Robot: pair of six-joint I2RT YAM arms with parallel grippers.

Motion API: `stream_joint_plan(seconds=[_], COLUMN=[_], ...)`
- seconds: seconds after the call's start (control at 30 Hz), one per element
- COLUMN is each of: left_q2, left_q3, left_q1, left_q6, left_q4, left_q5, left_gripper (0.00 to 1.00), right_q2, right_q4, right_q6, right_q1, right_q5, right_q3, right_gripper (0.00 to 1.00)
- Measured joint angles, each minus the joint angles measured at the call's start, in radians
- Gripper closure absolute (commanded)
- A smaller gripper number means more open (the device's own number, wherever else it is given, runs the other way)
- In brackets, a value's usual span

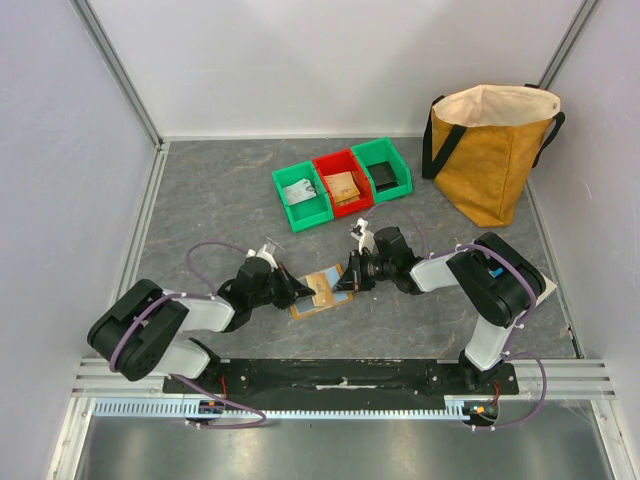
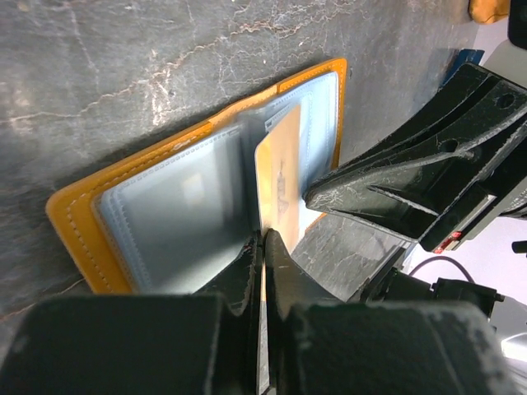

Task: Take the credit cards out of the card holder
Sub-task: Remove the credit card from the card holder.

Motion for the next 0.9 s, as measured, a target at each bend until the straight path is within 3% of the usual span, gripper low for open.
stream_joint_plan(seconds=[0.33, 0.6, 0.73, 0.83, 0.9], left_q2=[-0.108, -0.320, -0.446, -0.505, -0.525], left_q3=[-0.050, -0.054, -0.051, -0.034, -0.008], left_q1=[0.031, 0.058, 0.079, 0.096, 0.108], left_q6=[0.002, 0.069, 0.127, 0.179, 0.223], left_q4=[-0.043, -0.235, -0.342, -0.405, -0.438], left_q5=[0.001, -0.001, 0.000, 0.014, 0.047], left_gripper=[0.98, 0.98, 0.98, 0.98, 0.98], right_q2=[0.000, -0.014, -0.067, -0.149, -0.226], right_q4=[-0.001, -0.019, -0.088, -0.150, -0.182], right_q6=[-0.006, -0.031, -0.073, -0.114, -0.148], right_q1=[-0.001, -0.003, -0.011, -0.019, -0.023], right_q5=[0.000, 0.001, 0.029, 0.058, 0.071], right_q3=[0.000, 0.002, 0.002, 0.002, 0.002], right_gripper=[0.98, 0.91, 0.72, 0.49, 0.42])
